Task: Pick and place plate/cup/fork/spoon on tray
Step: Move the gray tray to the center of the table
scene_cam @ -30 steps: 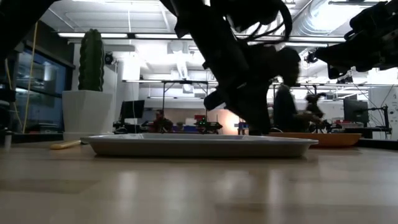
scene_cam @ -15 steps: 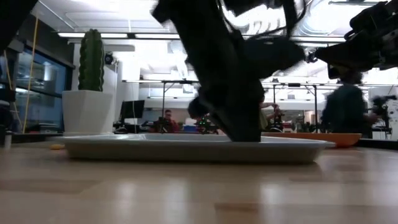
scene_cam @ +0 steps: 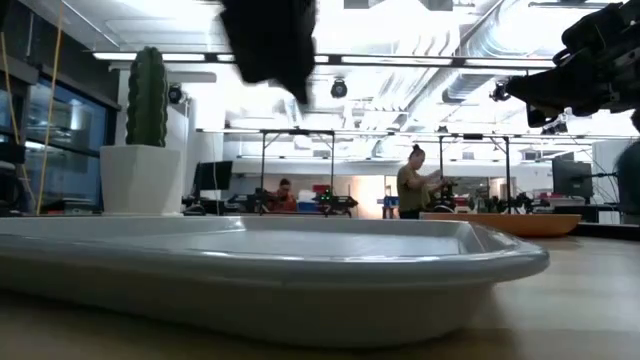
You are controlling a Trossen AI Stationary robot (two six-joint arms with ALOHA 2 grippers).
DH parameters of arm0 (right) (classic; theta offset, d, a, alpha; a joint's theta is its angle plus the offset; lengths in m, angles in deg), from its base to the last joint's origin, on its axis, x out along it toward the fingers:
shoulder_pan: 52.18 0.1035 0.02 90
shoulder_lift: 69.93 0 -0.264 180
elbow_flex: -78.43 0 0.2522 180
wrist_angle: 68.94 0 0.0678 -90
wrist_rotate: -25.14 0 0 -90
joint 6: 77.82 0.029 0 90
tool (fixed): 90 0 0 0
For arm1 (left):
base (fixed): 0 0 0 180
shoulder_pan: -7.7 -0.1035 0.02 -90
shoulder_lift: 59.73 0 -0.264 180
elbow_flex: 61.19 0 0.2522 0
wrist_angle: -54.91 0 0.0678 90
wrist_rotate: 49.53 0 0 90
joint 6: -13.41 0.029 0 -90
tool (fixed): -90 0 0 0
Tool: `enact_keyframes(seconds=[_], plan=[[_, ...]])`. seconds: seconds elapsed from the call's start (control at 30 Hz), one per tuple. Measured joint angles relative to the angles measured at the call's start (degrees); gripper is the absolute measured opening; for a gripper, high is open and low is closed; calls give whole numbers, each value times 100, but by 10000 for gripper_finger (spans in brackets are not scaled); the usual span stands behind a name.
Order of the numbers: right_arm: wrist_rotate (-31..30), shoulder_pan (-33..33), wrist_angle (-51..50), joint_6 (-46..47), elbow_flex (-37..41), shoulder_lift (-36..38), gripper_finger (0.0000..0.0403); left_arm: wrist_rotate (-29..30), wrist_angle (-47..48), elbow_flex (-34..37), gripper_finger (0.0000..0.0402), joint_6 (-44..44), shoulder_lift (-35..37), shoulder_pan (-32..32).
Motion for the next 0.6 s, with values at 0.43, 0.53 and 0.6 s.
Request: enact_keyframes(seconds=[0.43,0.53,0.6], plan=[[-354,0,2778,1573,4,-7,0,2115,-2460,2201,0,-944,3433,-333],[-903,2,4448,2499,4,0,0,2118,-4208,3490,0,-1306,4107,-255],[-1395,2,4953,2611,1,-13,0,2134,-5156,4093,0,-1360,4387,-223]])
